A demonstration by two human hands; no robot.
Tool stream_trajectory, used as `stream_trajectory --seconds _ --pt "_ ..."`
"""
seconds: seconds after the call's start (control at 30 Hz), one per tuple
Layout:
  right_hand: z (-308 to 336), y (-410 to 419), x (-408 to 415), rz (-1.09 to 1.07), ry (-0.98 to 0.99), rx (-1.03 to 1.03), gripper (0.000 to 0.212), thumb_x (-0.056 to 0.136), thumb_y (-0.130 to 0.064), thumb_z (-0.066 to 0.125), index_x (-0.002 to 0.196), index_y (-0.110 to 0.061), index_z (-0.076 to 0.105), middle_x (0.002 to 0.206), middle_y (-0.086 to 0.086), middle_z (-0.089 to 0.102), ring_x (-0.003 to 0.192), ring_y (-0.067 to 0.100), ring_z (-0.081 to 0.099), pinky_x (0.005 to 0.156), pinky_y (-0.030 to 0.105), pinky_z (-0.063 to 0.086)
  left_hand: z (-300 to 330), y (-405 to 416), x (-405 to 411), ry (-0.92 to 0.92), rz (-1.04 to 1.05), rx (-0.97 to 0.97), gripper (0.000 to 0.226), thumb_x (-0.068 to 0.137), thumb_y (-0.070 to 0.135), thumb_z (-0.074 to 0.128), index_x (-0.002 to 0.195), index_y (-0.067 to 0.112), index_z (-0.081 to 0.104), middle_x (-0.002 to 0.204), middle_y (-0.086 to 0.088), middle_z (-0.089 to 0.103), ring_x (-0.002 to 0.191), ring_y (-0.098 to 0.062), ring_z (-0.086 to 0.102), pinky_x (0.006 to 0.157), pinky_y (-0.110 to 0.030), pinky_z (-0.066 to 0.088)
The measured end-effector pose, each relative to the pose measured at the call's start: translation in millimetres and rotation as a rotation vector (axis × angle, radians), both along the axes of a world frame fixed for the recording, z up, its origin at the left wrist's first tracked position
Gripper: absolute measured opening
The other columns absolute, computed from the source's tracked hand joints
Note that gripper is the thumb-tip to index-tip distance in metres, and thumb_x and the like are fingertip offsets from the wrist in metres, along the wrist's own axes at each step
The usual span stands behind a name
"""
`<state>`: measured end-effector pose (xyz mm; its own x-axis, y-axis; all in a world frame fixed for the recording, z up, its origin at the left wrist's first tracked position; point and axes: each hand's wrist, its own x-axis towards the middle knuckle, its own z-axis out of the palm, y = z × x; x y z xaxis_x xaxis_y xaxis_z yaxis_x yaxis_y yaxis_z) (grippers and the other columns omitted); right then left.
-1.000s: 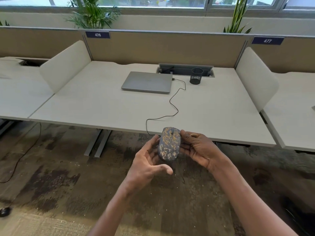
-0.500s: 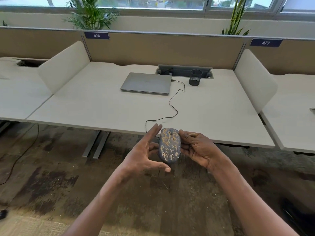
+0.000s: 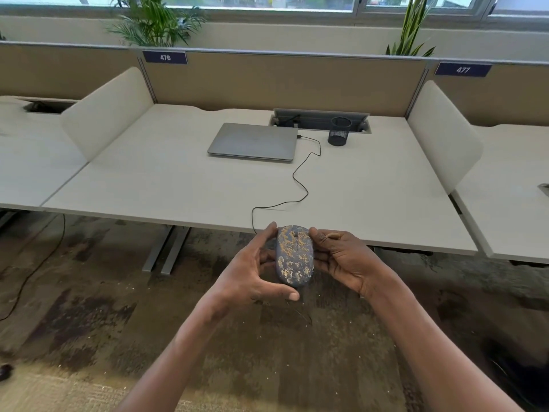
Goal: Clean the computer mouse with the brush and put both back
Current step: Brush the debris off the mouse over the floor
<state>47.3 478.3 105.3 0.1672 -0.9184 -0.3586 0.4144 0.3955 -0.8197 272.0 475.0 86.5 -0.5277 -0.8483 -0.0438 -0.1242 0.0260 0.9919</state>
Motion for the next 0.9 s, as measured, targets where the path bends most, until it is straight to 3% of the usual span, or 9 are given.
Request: stream_trajectory --seconds 0.13,0.23,0.43,0.63,0.8,0.9 --pt "0.0 -0.1 -1.7 0.01 0.001 0.003 0.047 0.085 -0.025 0.068 0.116 0.01 0.068 0.104 0.019 0.074 0.087 0.025 0.075 0.083 0.038 0.063 -3.8 -2.4 -0.8 -0.024 -0.007 -0.006 0.141 0.044 0.032 0.105 0.159 0.029 0.023 0.152 0.003 0.051 0.132 -0.011 0.059 0.111 -0.042 0.048" --pt "0.8 0.3 -2.8 0.023 -0.007 -0.003 0.039 0.085 -0.025 0.069 0.108 0.006 0.072 0.1 0.017 0.076 0.084 0.024 0.077 0.079 0.036 0.065 -4.1 -2.7 -1.7 -0.029 -0.003 -0.006 0.142 0.043 0.032 0.105 0.159 0.028 0.023 0.152 0.005 0.05 0.132 -0.009 0.058 0.11 -0.039 0.049" --pt "2.0 0.4 -3.8 0.026 0.023 -0.009 0.058 0.086 -0.026 0.068 0.125 0.016 0.06 0.104 0.02 0.072 0.087 0.026 0.073 0.083 0.038 0.063 -3.3 -2.0 -3.7 -0.024 -0.012 0.007 0.14 0.046 0.025 0.105 0.159 0.028 0.023 0.151 0.005 0.051 0.133 -0.011 0.058 0.108 -0.043 0.051" --pt "1.1 1.0 -5.4 0.038 0.026 -0.019 0.058 0.086 -0.025 0.068 0.124 0.018 0.06 0.108 0.023 0.071 0.088 0.027 0.074 0.082 0.039 0.064 -2.3 -2.0 -2.3 -0.016 -0.044 0.028 0.138 0.05 0.024 0.104 0.16 0.03 0.021 0.152 0.008 0.05 0.133 -0.01 0.058 0.103 -0.037 0.054" --pt "1.4 -1.2 -7.4 0.047 0.044 -0.028 0.054 0.088 -0.025 0.068 0.123 0.016 0.062 0.113 0.026 0.07 0.092 0.029 0.074 0.083 0.039 0.065 -3.7 -0.7 -6.1 0.021 -0.036 0.017 0.13 0.052 0.016 0.102 0.157 0.03 0.027 0.154 0.006 0.047 0.133 -0.021 0.059 0.098 -0.048 0.057" --pt "0.4 -3.0 -8.8 0.056 0.047 -0.027 0.053 0.088 -0.025 0.067 0.123 0.015 0.062 0.112 0.026 0.07 0.093 0.031 0.073 0.088 0.042 0.062 -6.4 0.0 -7.1 0.048 -0.041 0.02 0.126 0.054 0.013 0.102 0.154 0.035 0.029 0.153 0.009 0.048 0.129 -0.024 0.062 0.096 -0.045 0.058"
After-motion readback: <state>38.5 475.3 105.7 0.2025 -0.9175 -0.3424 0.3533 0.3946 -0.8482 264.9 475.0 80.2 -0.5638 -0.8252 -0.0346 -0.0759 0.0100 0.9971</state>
